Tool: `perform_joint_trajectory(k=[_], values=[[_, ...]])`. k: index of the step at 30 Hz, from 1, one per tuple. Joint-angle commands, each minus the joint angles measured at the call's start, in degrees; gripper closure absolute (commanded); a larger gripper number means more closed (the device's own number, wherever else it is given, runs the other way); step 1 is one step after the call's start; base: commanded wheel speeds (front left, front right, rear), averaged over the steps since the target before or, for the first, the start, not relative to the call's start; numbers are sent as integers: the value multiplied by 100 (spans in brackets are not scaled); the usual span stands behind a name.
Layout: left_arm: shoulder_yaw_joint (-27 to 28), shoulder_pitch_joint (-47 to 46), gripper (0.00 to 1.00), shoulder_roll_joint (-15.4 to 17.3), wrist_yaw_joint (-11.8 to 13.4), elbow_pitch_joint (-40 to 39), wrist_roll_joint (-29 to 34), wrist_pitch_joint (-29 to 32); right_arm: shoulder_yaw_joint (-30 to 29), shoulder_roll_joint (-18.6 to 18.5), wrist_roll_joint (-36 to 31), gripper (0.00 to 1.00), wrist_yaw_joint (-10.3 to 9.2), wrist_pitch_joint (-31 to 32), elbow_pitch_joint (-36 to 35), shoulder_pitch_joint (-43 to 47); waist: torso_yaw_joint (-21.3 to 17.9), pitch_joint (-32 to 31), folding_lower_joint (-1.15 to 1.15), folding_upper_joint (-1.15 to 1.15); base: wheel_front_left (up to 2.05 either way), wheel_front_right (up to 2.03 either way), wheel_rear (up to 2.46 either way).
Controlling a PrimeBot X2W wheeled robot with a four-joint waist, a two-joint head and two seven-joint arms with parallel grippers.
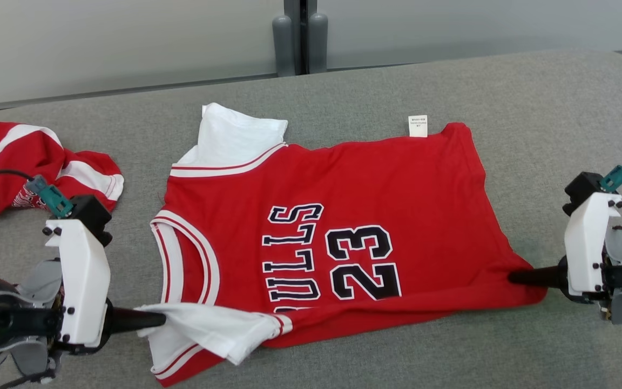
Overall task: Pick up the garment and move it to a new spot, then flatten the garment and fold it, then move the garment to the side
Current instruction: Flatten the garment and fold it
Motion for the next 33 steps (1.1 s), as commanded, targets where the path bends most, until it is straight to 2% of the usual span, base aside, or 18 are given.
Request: perform_joint_trajectory(k=[1, 7, 9, 10, 11, 12, 18, 20, 24, 25, 26, 28, 33], values=[[-8, -158, 100, -86, -5, 185, 101, 54, -69, 110, -61, 100, 1, 38, 117, -127, -60, 114, 0, 0, 0, 0, 0], [-45, -632, 100, -635, -156, 1074, 363, 74, -333, 572, -253, 100, 1, 65, 648, -565, -101, 305, 0, 0, 0, 0, 0], [-32, -742, 100, -790, -250, 1371, 419, 0, -435, 715, -297, 63, 1, -1, 795, -680, -109, 334, 0, 0, 0, 0, 0], [-15, -779, 75, -878, -298, 1513, 454, -75, -485, 781, -320, 26, 1, -51, 857, -732, -109, 343, 0, 0, 0, 0, 0], [-17, -796, 2, -955, -348, 1650, 494, -142, -545, 838, -340, 0, 1, -105, 923, -763, -105, 343, 0, 0, 0, 0, 0], [-6, -811, 0, -1024, -400, 1762, 528, -227, -602, 888, -340, 0, 1, -162, 992, -778, -96, 333, 0, 0, 0, 0, 0], [101, -717, 0, -1273, -813, 2269, 732, -840, -1020, 986, -328, 0, 1, -625, 1307, -616, 30, 102, 0, 0, 0, 0, 0], [190, -645, 0, -1300, -973, 2325, 810, -1166, -1177, 943, -394, 0, 1, -933, 1275, -540, 88, -7, 0, 0, 0, 0, 0], [410, -391, 0, -1330, -1124, 2324, 1052, -2091, -1498, 926, -456, 0, 1, -1881, 843, -167, 176, -222, 0, 0, 0, 0, 0], [462, -311, 0, -1317, -1133, 2285, 1149, -2362, -1558, 886, -511, 0, 1, -2169, 686, -42, 200, -274, 0, 0, 0, 0, 0], [462, -311, 0, -1317, -1133, 2285, 1149, -2362, -1558, 886, -511, 0, 1, -2169, 686, -42, 200, -274, 0, 0, 0, 0, 0], [544, -107, 0, -1268, -1082, 2168, 1350, -2897, -1690, 860, -622, 0, 1, -2785, 357, 226, 228, -372, 0, 0, 0, 0, 0], [873, 553, 0, -1196, -687, 1697, 1842, -4467, -1979, 849, -1053, 0, 1, -4354, -419, 986, 270, -587, 0, 0, 0, 0, 0]])
